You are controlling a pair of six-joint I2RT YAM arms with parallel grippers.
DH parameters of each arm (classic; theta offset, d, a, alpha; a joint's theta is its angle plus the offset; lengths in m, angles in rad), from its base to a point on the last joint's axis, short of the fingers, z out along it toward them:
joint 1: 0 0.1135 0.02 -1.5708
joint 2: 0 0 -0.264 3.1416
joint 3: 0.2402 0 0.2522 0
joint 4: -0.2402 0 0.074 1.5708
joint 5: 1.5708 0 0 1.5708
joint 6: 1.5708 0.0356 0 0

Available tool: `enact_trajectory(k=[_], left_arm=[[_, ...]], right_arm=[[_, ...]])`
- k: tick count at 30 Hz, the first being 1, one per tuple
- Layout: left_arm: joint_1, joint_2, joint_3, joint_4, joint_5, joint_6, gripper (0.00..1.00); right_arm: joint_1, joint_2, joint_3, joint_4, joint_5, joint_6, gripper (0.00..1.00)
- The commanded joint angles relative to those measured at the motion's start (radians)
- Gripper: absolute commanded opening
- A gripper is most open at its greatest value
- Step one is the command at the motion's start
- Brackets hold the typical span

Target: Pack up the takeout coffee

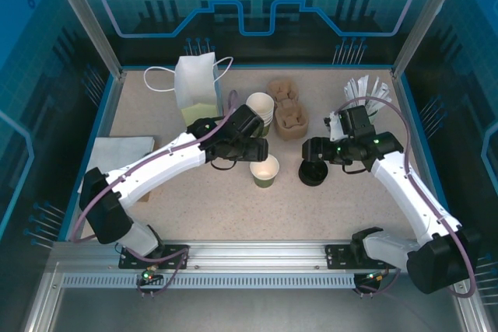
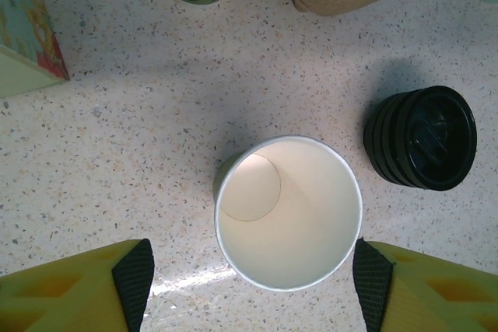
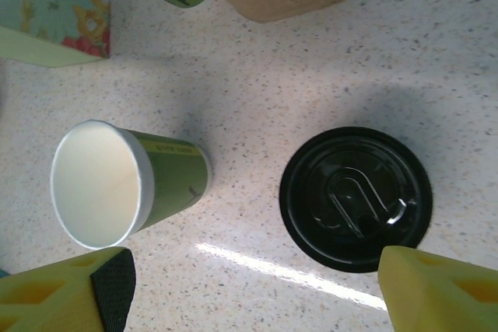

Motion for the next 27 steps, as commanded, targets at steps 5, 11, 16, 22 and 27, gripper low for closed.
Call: enact_trajectory(k=[5, 11, 16, 22, 27], left_arm=[[0.027, -0.098, -0.029, 0.002, -0.026, -0.001, 0.76], [0.117, -0.203, -0.131, -0.015, -0.013, -0.028, 0.78], [0.155, -0.286, -0.210, -0.001, 0.004, -0.028, 0.80], [0.155, -0.360, -0.314, 0.139, 0.098, -0.016, 0.91], [0.155, -0.389, -0.352, 0.193, 0.109, -0.036, 0.95]], right_arm=[[-0.014, 0.018, 0.054, -0.124, 0.120, -0.046, 0.83], [-0.014, 0.024, 0.038, -0.115, 0.120, -0.048, 0.83], [-0.016, 0.046, 0.042, -0.126, 0.161, -0.045, 0.79], [-0.019, 0.163, 0.075, -0.182, 0.213, -0.064, 0.65], [-0.015, 0.263, 0.064, -0.175, 0.205, -0.071, 0.54]])
